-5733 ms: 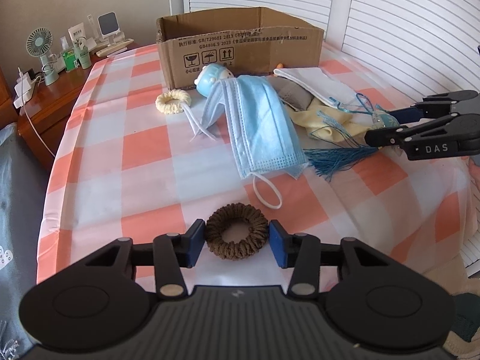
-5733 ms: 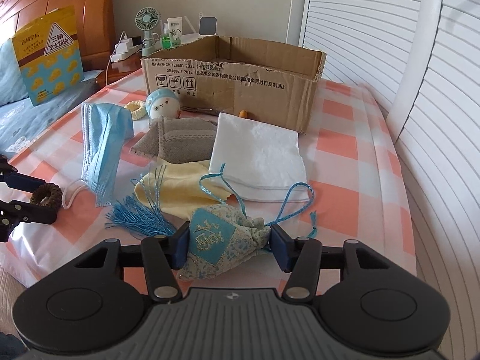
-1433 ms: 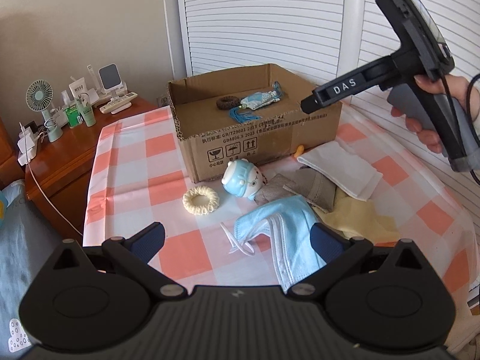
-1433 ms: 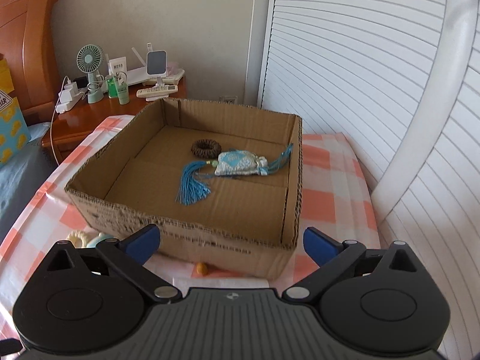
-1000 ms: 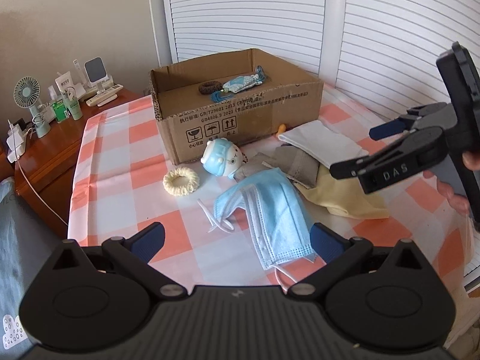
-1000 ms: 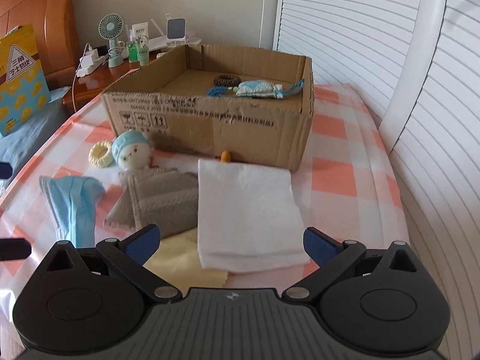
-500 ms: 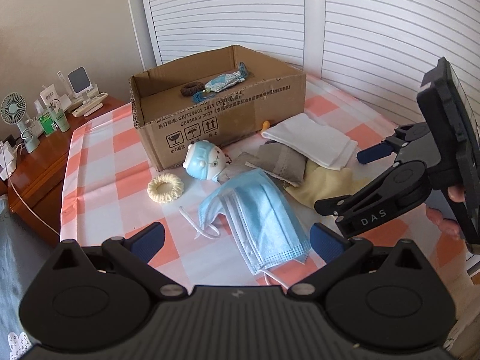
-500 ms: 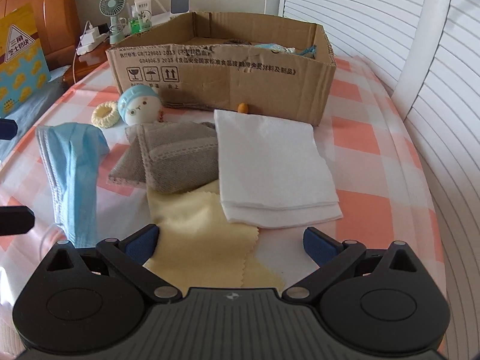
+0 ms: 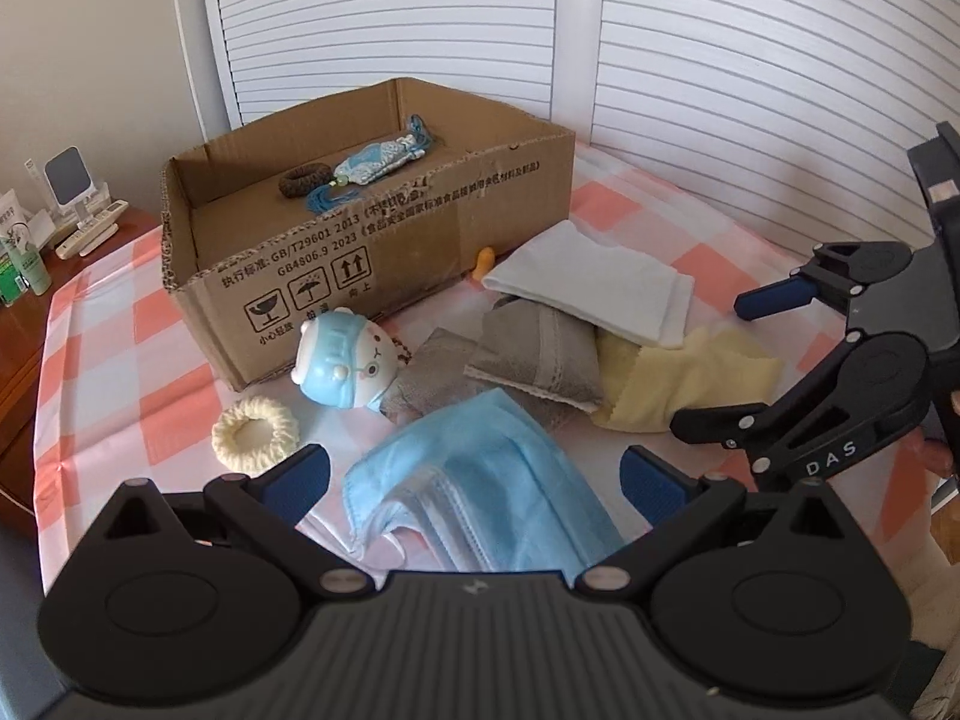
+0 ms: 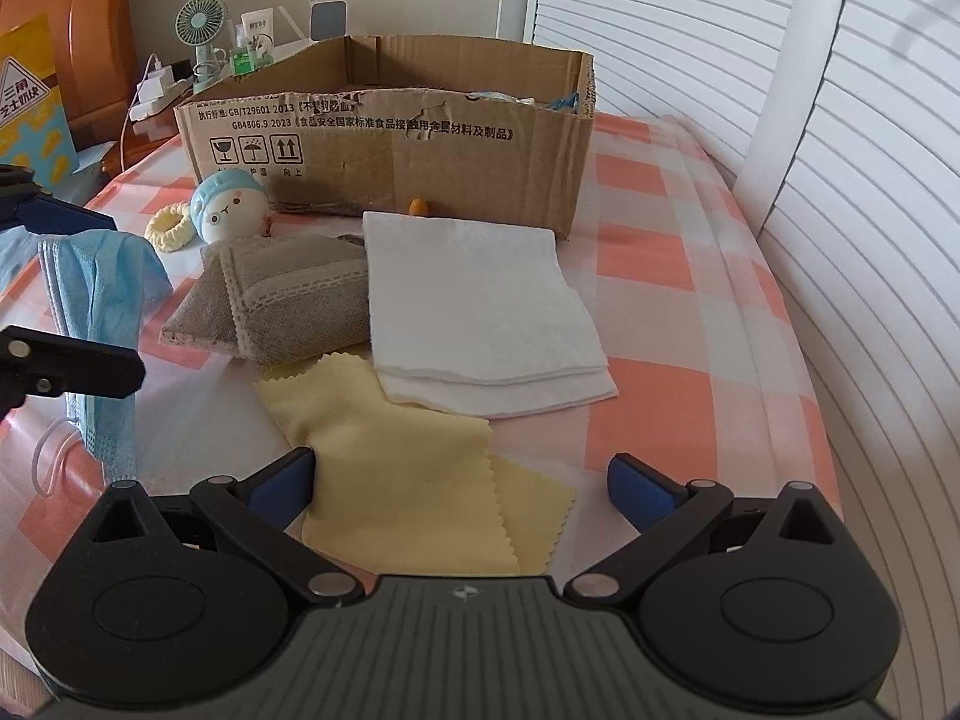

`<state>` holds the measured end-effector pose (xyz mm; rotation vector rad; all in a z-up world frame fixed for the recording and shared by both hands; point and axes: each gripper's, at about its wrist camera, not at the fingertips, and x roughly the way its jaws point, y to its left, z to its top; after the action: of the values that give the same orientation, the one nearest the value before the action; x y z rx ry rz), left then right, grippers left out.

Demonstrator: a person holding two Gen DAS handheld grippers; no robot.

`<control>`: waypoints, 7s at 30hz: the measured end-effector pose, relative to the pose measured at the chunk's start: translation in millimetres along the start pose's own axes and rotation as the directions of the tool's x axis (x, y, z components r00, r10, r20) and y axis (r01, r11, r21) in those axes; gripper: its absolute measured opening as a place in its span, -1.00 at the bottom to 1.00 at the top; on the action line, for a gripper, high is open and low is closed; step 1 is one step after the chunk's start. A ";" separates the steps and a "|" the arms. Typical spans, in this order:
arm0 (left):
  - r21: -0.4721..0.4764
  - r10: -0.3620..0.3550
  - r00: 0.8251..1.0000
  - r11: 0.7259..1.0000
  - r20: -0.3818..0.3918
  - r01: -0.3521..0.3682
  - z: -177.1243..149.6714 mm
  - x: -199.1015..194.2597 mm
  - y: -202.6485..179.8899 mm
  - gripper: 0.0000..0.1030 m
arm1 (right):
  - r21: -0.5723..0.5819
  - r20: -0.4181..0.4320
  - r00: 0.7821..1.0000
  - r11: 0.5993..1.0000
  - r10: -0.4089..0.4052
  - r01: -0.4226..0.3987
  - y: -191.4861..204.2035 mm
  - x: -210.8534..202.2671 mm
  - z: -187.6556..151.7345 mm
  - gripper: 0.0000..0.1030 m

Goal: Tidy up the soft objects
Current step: 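Move both tools back toward the blue mask and yellow cloth, then grasp the blue face mask with the left gripper while the right gripper grasps the yellow cloth, then lift the mask into the box and open the left gripper, then carry the yellow cloth over the box and open the right gripper, then move the right tool to the white cloth while the left tool approaches the cream hair tie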

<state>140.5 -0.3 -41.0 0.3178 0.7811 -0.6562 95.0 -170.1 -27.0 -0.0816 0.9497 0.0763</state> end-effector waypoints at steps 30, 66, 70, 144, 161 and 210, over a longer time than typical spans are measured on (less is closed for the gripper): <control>0.113 -0.025 1.000 0.993 -0.004 0.025 -22.7 7.8 0.6 0.15 | -0.011 0.021 1.000 1.000 0.020 -0.019 0.6 -2.0 -2.3 1.00; 0.088 -0.006 1.000 0.996 0.012 0.005 -17.4 -12.4 -3.4 -0.35 | -0.140 0.095 0.984 0.980 0.154 -0.140 13.9 -59.2 -0.7 -0.78; 0.094 0.000 1.000 0.996 0.013 -0.001 -16.7 -18.8 -5.0 -0.35 | -0.161 0.124 0.979 0.977 0.163 -0.142 12.6 -70.4 7.5 -0.78; -0.021 0.201 0.980 0.979 0.004 -0.201 69.2 -43.9 26.3 0.90 | -0.150 0.276 0.953 0.985 0.123 -0.084 -10.7 -76.3 121.6 -0.77; -0.216 0.251 0.968 0.947 0.032 -0.238 21.7 -56.1 -2.0 0.91 | -0.064 0.206 0.974 0.995 0.094 -0.082 -13.8 -20.1 174.7 -0.77; -0.230 0.254 0.966 0.939 -0.035 -0.255 2.5 -49.3 1.8 0.91 | 0.093 -0.004 0.998 0.993 -0.067 0.067 -20.2 28.9 47.6 1.00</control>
<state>117.1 20.8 -3.0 0.2011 0.7971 -0.3152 152.2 -184.4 -22.2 -0.0277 0.9490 -0.0296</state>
